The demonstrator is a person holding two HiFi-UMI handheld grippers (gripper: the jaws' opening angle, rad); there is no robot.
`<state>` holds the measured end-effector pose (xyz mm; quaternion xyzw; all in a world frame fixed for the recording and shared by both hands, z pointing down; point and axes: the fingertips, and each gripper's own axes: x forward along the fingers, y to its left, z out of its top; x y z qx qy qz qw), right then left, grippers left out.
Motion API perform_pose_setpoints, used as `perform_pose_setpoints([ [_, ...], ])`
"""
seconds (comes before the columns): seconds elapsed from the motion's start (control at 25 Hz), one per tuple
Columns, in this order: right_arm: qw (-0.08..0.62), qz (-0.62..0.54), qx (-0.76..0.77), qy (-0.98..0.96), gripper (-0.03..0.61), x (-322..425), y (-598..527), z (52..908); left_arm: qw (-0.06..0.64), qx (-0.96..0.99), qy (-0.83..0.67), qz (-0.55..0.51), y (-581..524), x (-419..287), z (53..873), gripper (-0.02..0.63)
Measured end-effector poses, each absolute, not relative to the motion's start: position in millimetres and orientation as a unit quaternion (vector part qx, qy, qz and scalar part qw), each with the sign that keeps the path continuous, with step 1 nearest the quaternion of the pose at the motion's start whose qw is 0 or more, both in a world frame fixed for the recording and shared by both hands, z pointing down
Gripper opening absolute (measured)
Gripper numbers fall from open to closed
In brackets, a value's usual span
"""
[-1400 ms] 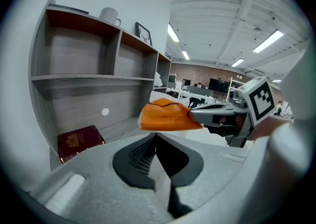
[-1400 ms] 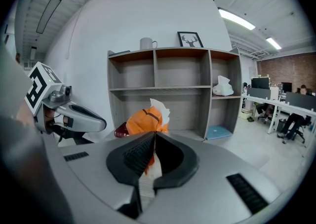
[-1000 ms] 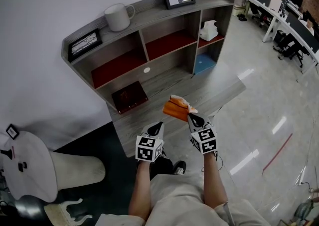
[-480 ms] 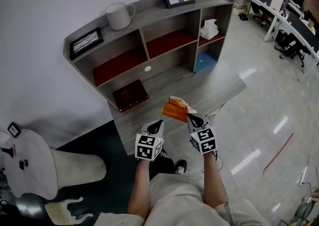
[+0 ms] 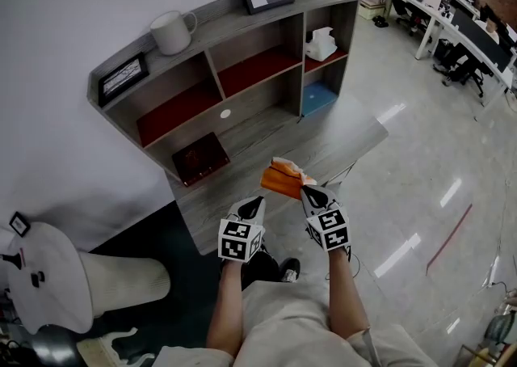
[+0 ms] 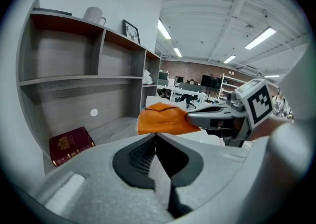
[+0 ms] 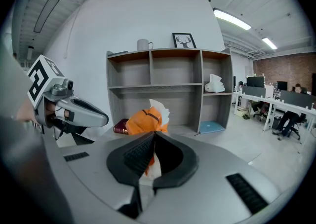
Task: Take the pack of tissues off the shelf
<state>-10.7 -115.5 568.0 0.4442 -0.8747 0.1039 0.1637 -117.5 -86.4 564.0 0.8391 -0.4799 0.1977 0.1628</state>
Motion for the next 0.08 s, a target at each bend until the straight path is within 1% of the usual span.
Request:
perform_pose_setpoints([
  [0.08,0.163,0.103,0.446,-0.874,0.018,-5.9,-115.2,567.1,0.161,0.841,-0.476,0.199,-85.4,-111.9,564.4,0.01],
])
